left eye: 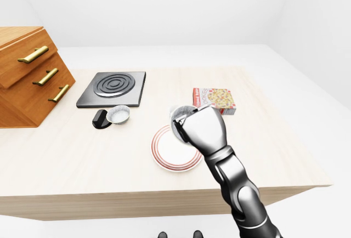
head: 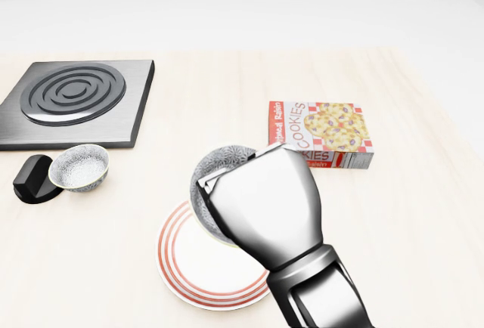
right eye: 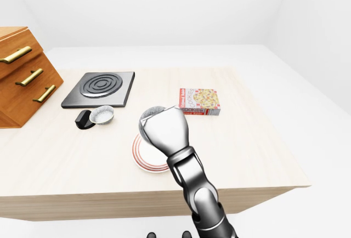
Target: Pick the akita bowl next to the plate and place it on the plate.
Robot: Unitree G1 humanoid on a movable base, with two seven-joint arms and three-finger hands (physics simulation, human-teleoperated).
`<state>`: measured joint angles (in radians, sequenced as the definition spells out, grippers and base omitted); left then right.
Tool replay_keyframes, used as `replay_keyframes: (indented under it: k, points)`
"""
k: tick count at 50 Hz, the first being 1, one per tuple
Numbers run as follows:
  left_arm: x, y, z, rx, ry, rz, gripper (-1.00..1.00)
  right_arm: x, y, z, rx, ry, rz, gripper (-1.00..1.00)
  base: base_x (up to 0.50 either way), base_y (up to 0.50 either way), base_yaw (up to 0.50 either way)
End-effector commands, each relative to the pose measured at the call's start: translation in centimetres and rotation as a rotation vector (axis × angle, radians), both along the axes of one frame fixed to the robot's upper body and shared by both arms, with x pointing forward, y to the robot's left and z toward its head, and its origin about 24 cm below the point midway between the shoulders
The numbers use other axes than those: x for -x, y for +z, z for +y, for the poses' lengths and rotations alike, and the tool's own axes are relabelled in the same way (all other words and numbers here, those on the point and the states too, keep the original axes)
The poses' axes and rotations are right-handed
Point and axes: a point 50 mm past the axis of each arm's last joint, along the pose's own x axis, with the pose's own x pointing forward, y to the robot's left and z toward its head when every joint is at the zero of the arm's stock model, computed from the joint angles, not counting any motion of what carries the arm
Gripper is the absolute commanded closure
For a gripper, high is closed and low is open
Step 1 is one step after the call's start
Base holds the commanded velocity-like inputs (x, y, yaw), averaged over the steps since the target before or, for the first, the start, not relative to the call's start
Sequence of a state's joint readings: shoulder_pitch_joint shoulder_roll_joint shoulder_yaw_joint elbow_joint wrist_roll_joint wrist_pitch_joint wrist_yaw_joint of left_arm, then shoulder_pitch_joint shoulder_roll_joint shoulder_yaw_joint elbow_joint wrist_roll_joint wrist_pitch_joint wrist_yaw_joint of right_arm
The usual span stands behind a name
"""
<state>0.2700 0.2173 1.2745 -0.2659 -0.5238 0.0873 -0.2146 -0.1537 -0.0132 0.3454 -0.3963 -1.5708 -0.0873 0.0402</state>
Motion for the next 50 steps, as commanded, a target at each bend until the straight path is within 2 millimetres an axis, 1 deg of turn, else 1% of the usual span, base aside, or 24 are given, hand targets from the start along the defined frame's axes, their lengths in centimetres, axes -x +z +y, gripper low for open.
replay_keyframes:
  k: [1,6,13,33,41,46,50]
  points:
    - [0.1,-0.1,0.1,0.006,0.0,0.0,-1.0,0.8,-0.1,1.1,0.032,0.023,0.015,1.0,0.0,0.0,0.0]
    - [0.3,-0.1,0.2,0.006,0.005,-0.002,-1.0,1.0,-0.4,1.3,0.036,0.031,0.029,1.0,0.0,0.0,0.0]
    - [0.3,0.0,0.2,0.006,0.007,-0.006,-1.0,1.2,-1.7,1.1,0.061,0.026,0.045,1.0,0.0,0.0,0.0]
    - [0.4,0.1,0.1,0.002,0.01,-0.008,-1.0,1.2,-2.8,1.0,0.068,0.03,0.074,1.0,0.0,0.0,0.0]
    - [0.3,0.0,0.1,0.004,0.013,-0.006,-1.0,0.2,-3.2,0.8,0.062,0.013,0.076,1.0,0.0,0.0,0.0]
    - [0.1,0.0,0.1,0.002,0.01,-0.004,-1.0,-0.3,-4.2,0.9,0.098,0.008,0.09,1.0,0.0,0.0,0.0]
    - [0.1,0.0,0.0,0.001,0.01,-0.002,-1.0,-0.5,-4.0,1.2,0.078,0.018,0.131,1.0,0.0,0.0,0.0]
